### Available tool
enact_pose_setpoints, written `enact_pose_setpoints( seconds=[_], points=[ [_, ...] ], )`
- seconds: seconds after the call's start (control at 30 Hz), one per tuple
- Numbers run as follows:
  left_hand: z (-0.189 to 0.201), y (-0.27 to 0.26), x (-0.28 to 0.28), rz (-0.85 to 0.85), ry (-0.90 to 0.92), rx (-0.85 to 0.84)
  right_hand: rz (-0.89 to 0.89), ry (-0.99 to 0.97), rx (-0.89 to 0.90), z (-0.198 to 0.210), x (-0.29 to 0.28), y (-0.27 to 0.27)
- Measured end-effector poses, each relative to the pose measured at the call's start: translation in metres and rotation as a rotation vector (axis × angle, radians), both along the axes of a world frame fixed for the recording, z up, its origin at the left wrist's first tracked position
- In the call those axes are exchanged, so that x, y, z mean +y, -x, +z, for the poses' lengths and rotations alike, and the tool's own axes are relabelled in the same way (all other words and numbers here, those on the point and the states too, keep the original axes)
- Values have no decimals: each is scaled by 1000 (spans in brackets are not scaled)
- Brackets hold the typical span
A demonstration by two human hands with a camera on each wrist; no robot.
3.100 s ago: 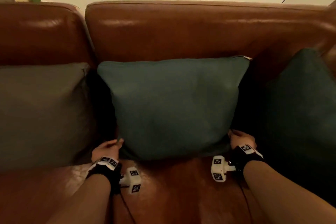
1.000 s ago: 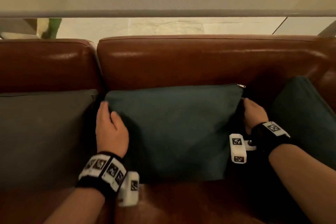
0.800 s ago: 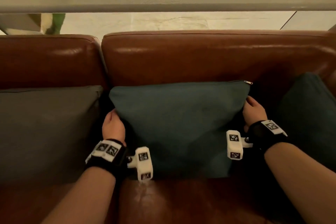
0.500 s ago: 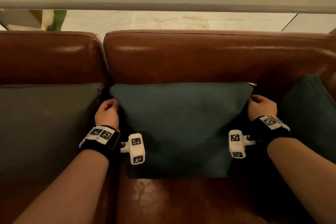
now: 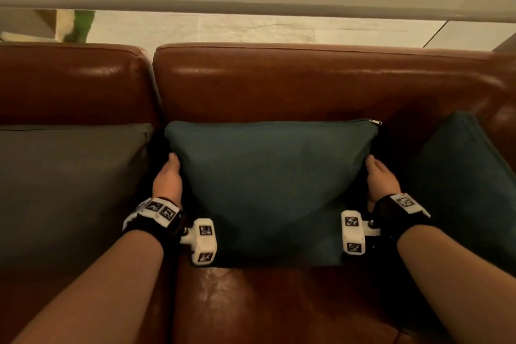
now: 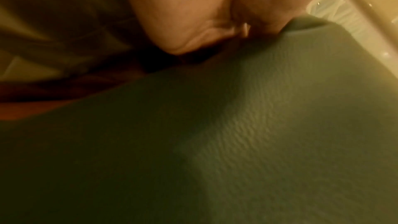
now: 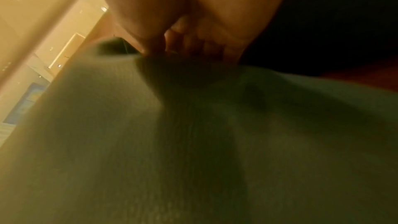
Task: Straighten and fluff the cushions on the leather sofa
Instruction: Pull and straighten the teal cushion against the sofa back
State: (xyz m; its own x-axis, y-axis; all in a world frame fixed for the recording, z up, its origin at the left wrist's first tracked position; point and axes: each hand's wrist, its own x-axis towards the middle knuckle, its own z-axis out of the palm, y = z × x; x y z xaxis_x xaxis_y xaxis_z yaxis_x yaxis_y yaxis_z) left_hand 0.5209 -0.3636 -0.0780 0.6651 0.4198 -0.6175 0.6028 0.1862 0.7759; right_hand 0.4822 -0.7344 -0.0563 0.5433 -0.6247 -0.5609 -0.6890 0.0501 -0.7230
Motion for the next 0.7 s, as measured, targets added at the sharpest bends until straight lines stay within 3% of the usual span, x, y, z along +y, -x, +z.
enact_pose_setpoints(
  seconds=[0.07,0.17,0.27,0.43,0.5,0.63,0.7],
  points=[
    [-2,7,-3,-7,-35,-1,-12,14,10,-5,2,9],
    [-3,6,-2,116,-163,-12,-120,112,-1,-4,-4,8],
    [-3,4,-4,155,-162,-37,-113,127,-11,-3,-5,4],
    [-23,28,-2,28,11,29,-22,-24,39,-21,2,20],
    [-26,28,-3,23,-61,31,-18,6,73,-23,1,20],
    [-18,18,-3,181,-127,-47,-75,145,50,-24,-2,15],
    [-20,21,-3,155,-160,-79,-91,139,47,-24,0,16]
  ],
)
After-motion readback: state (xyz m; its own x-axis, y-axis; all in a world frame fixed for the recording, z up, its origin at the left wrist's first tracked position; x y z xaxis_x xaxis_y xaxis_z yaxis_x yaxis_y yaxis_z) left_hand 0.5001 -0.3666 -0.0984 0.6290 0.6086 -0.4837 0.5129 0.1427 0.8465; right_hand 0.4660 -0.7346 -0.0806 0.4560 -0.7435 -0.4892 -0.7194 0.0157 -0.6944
